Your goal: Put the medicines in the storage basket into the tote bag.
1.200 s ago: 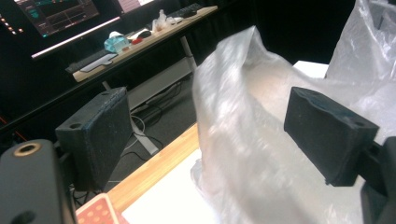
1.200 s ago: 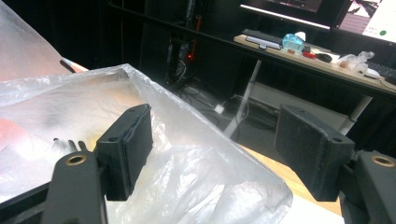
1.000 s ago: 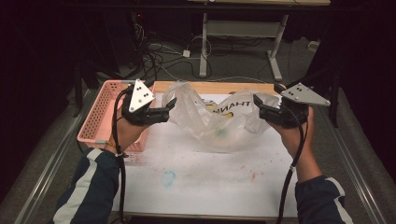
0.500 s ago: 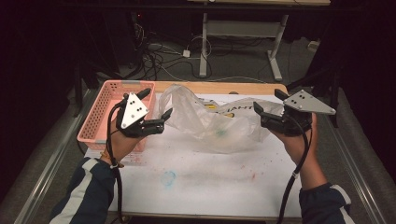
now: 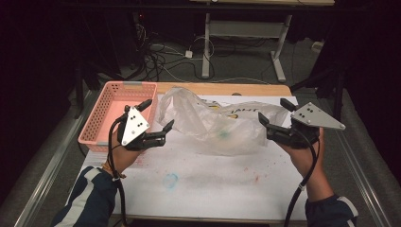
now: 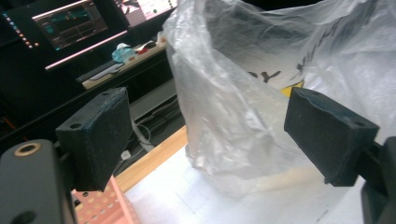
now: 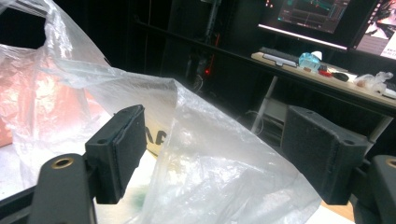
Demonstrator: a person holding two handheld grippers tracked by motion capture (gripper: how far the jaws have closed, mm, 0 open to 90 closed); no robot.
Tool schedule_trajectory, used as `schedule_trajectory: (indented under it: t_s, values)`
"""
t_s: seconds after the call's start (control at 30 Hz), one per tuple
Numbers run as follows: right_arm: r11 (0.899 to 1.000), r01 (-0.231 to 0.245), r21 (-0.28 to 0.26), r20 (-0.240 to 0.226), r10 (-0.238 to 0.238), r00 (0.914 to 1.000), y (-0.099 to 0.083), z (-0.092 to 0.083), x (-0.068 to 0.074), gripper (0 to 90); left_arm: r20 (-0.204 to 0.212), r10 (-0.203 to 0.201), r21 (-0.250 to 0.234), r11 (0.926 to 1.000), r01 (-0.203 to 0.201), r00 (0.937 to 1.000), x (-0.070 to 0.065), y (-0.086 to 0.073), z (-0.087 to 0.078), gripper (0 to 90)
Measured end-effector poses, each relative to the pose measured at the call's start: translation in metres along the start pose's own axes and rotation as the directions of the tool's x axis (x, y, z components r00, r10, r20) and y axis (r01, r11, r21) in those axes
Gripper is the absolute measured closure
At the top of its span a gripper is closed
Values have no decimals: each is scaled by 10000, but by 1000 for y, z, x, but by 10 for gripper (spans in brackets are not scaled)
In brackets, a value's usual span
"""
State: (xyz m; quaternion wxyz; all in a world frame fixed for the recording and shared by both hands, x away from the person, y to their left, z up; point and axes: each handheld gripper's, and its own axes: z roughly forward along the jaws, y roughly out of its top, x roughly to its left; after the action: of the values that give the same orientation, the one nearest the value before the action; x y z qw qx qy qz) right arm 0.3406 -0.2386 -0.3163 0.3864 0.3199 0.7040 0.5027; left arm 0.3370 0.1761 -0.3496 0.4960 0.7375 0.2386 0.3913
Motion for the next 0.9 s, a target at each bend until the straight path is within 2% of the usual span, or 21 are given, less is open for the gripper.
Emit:
schedule_trajectory:
  t_s: [0.13,0.3,0.6,0.9]
  values:
    - [10000,2,-58,-10,-2,10000,-4,-8,2,211,58,2,-35,10000,-2,10000,-2,-3,-6,151]
    - [9999,84,-150,70,-83,9999,-9,-17,3,196,103,258,18,9997,-258,9996,-6,-8,-12,151]
    - [9992,195,-335,119,-191,9997,-13,-33,8,185,67,379,150,9992,-380,9993,-11,-20,-20,151]
    - [9992,407,52,-89,-406,9991,-29,-36,16,173,239,638,404,9971,-647,9977,-17,-32,-27,151]
